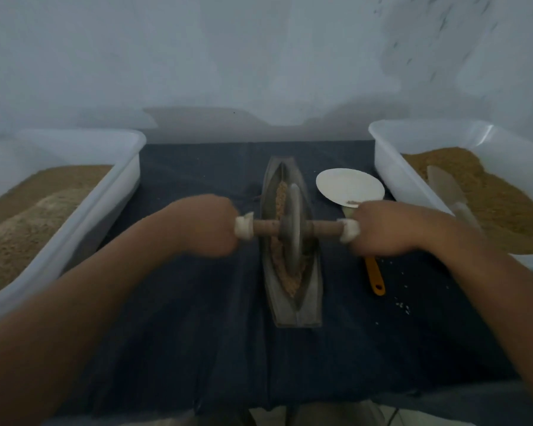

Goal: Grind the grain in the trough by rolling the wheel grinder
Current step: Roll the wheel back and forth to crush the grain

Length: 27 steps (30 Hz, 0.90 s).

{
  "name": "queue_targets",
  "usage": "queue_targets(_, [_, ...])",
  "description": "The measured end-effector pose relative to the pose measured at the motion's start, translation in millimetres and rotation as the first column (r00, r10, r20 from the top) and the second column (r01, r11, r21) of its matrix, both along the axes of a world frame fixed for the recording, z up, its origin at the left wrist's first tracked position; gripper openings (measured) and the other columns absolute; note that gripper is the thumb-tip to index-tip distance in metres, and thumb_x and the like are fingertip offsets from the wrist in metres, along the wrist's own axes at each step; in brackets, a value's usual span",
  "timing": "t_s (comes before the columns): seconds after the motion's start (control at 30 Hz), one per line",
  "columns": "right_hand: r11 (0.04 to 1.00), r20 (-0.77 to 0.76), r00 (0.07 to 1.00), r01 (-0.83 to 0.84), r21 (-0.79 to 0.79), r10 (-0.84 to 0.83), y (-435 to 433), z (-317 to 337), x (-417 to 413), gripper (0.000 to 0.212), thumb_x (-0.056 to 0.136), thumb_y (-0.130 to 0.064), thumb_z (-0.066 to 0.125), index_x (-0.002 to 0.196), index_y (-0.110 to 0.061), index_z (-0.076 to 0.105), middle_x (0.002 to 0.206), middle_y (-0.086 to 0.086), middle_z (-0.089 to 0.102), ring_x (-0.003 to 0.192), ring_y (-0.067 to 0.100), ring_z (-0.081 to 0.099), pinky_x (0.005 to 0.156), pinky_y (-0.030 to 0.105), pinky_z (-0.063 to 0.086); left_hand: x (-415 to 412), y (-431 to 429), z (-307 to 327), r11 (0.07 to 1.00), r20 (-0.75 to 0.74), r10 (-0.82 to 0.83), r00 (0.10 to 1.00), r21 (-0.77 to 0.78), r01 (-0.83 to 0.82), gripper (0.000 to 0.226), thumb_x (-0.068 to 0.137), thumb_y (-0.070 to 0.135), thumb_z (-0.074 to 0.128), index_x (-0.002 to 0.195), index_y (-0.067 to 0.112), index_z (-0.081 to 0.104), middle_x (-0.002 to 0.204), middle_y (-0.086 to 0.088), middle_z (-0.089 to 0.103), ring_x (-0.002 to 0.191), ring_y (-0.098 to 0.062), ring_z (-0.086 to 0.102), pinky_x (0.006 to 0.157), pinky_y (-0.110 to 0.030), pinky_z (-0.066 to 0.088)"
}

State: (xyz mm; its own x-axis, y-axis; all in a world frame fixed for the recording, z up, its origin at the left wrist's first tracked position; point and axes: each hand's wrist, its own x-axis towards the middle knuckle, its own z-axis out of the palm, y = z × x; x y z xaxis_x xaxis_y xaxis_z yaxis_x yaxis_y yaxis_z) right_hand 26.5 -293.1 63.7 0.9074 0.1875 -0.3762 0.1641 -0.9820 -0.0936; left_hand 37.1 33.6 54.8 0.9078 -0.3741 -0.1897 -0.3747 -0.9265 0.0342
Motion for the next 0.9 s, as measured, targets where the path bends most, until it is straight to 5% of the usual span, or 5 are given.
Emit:
queue_targets(0.13, [0.998,0.163,0.987,-0.001,-0.070,0.012,7.0,1.2,-4.1,0.026,0.085,-0.046,0.066,0.068,-0.026,0.067,0.060,-0.004,0.066,0.056,0.008,0.063,0.052,0.029,0.043,3.5,3.6,-15.6,0.999,0.016,0.042,0.999,-0.021,-0.041,0.027,0.071,0.046,0.061,0.065,0.020,0.060,0.064,0.006,0.062,0.060,-0.011,0.060,0.051,-0.026,0.041])
queue_targets(0.37, [0.983,0.544,0.838,0.122,-0.139,-0.027,22.7,-7.2,62.6,0.026,0.087,-0.049,0.058,0.070,-0.029,0.058,0.068,-0.004,0.062,0.061,0.017,0.059,0.062,0.036,0.055,59.0,-21.0,-9.8,0.974,0.352,0.225,0.909,-0.094,-0.205,0.035,0.084,0.054,0.060,0.072,0.022,0.059,0.073,0.004,0.059,0.066,-0.022,0.056,0.063,-0.033,0.048])
queue_targets(0.7, [0.992,0.071,0.994,-0.072,-0.100,0.079,8.4,10.6,-4.8,0.020,0.075,-0.046,0.065,0.065,-0.028,0.064,0.058,-0.004,0.063,0.052,0.006,0.059,0.049,0.026,0.039,-21.8,17.3,-32.3,0.990,-0.001,0.073,0.997,-0.121,-0.072,0.027,0.064,0.050,0.053,0.064,0.024,0.060,0.060,0.010,0.062,0.056,-0.006,0.060,0.051,-0.026,0.044])
queue_targets(0.9, [0.981,0.532,0.846,0.134,-0.139,-0.040,26.3,-2.8,53.9,0.024,0.086,-0.048,0.065,0.074,-0.028,0.059,0.074,-0.005,0.064,0.066,0.017,0.061,0.064,0.035,0.055,58.0,-15.8,-12.3,0.973,0.323,0.229,0.918,-0.088,-0.212,0.036,0.082,0.057,0.060,0.072,0.023,0.064,0.073,0.004,0.064,0.062,-0.017,0.057,0.059,-0.031,0.047])
